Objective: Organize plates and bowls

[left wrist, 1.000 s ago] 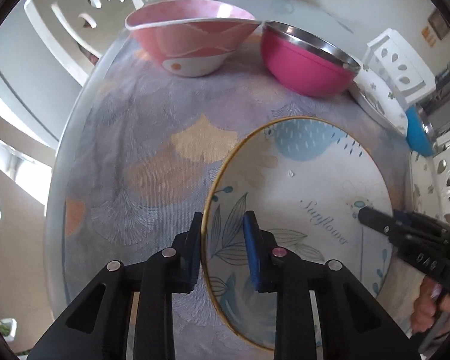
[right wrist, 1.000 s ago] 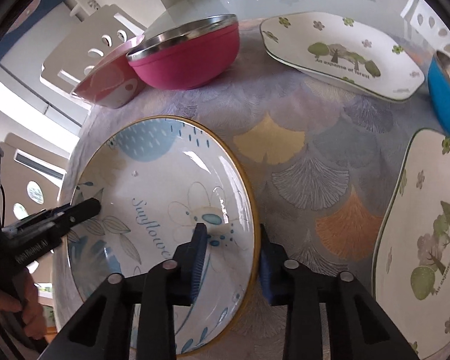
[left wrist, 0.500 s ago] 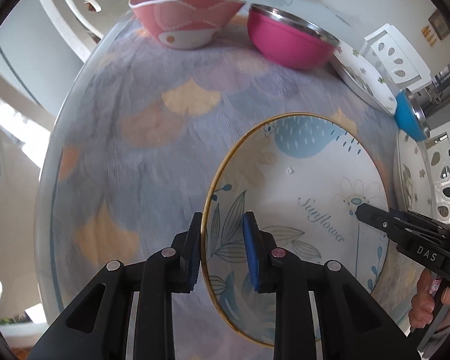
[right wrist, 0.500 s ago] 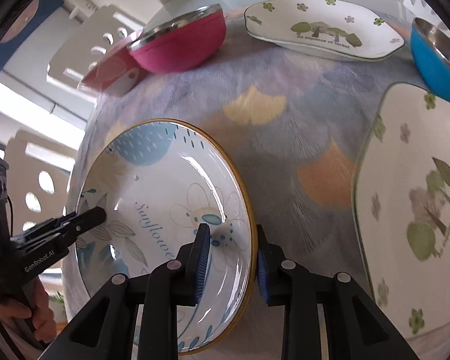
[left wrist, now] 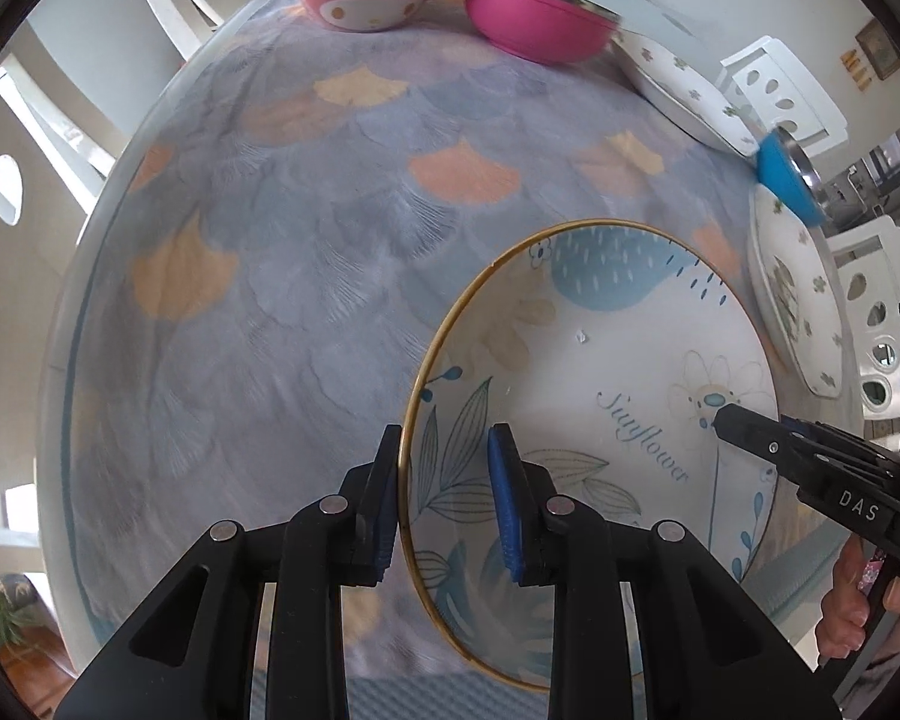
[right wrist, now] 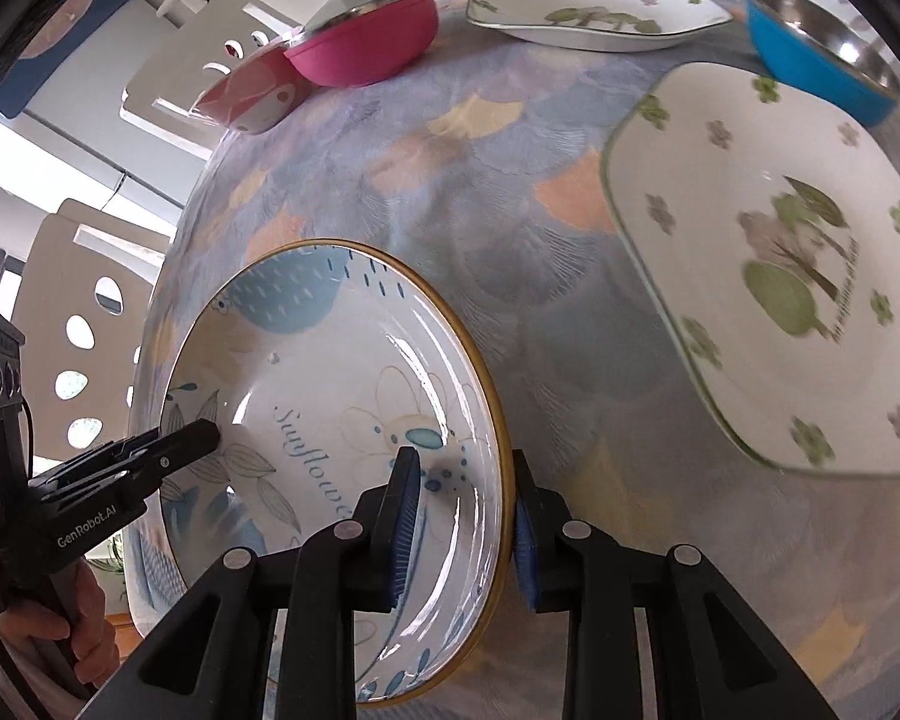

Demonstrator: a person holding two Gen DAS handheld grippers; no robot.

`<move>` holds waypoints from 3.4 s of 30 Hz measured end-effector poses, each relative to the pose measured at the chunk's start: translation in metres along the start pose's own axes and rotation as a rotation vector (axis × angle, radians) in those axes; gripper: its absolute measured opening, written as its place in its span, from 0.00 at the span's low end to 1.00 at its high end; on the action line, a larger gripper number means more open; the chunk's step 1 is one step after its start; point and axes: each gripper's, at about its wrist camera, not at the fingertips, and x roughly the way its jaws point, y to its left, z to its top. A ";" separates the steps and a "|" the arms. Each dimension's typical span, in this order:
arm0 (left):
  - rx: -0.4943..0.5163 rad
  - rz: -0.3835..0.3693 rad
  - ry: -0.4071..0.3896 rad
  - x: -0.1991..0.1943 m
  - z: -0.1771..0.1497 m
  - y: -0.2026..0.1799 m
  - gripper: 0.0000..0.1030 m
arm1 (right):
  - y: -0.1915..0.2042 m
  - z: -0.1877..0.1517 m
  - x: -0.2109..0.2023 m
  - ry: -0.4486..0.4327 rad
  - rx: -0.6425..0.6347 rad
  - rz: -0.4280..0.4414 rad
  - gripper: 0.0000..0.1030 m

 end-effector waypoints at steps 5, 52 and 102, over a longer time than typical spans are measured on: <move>0.009 -0.005 0.007 0.000 -0.011 -0.011 0.23 | -0.004 -0.009 -0.005 0.012 0.016 -0.001 0.26; 0.035 0.176 0.087 0.020 -0.018 -0.053 0.93 | 0.001 -0.016 0.001 0.104 0.025 0.214 0.87; 0.199 0.097 0.130 0.085 0.102 -0.214 0.90 | -0.209 0.067 -0.067 0.063 0.296 -0.049 0.69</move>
